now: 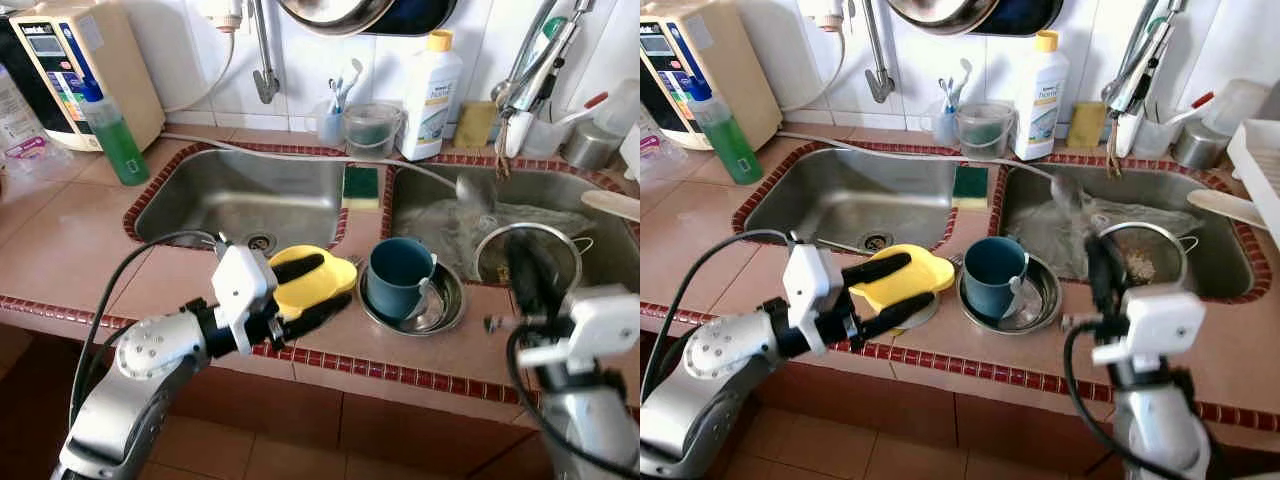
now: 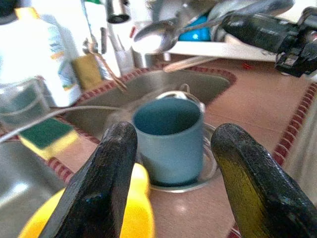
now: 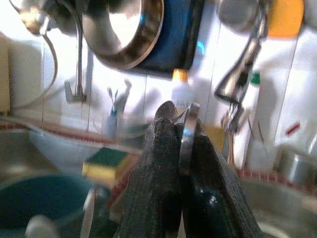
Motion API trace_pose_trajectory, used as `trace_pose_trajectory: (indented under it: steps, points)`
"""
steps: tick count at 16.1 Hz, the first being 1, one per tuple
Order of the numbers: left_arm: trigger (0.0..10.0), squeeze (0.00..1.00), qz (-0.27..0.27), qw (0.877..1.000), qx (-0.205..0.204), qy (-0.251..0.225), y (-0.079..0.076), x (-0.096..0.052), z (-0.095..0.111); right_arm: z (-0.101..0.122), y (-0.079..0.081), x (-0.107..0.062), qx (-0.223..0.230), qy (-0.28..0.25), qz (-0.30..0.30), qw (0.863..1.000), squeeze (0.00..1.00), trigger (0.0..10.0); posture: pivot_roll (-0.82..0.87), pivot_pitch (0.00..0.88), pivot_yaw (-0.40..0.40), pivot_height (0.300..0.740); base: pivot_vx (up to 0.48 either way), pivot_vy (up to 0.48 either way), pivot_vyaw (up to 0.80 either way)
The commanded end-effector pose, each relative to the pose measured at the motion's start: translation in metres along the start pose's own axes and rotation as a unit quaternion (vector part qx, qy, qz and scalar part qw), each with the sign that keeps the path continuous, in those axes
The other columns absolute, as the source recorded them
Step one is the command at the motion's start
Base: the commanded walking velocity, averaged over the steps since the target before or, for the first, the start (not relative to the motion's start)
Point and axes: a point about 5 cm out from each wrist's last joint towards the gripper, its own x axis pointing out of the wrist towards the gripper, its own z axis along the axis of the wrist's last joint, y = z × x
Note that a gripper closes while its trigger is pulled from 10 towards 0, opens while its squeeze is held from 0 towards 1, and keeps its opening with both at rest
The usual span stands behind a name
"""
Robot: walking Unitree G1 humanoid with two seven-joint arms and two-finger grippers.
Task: Kitchen organization
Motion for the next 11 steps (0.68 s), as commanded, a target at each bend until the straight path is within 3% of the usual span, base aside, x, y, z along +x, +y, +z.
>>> trace_pose_trajectory:
  steps: [1, 3, 7, 9, 11]
  points:
    - [10.0, 0.00, 0.023, 1.000, -0.002, -0.010, 0.010, -0.002, 0.004, 0.001, -0.002, 0.006, -0.002, -0.006, -0.002, 1.000, 0.00, 10.0, -0.24, 0.024, 0.043, 0.740, 0.000, 0.000, 0.00]
    - [10.0, 0.00, 0.052, 0.998, -0.003, -0.022, 0.022, 0.000, 0.007, 0.003, -0.001, 0.021, 0.000, -0.021, 0.003, 1.000, 0.00, 10.0, -0.24, 0.014, 0.046, 0.740, 0.000, 0.000, 0.00]
    - [10.0, 0.00, 0.112, 0.993, 0.011, -0.044, 0.033, 0.022, 0.011, 0.000, 0.014, 0.047, 0.016, -0.030, 0.021, 0.999, 0.00, 10.0, -0.21, 0.008, 0.040, 0.740, 0.000, 0.000, 0.00]
    - [10.0, 0.00, 0.202, 0.979, 0.021, -0.029, 0.053, 0.027, 0.005, -0.004, 0.016, 0.059, 0.015, -0.031, 0.008, 0.999, 0.00, 10.0, -0.21, 0.005, 0.039, 0.740, 0.000, 0.000, 0.00]
    - [10.0, 0.00, 0.256, 0.966, -0.016, -0.002, 0.072, 0.026, -0.005, -0.010, 0.015, 0.067, 0.014, -0.024, -0.016, 0.999, 0.00, 10.0, -0.20, 0.003, 0.038, 0.740, 0.000, 0.000, 0.00]
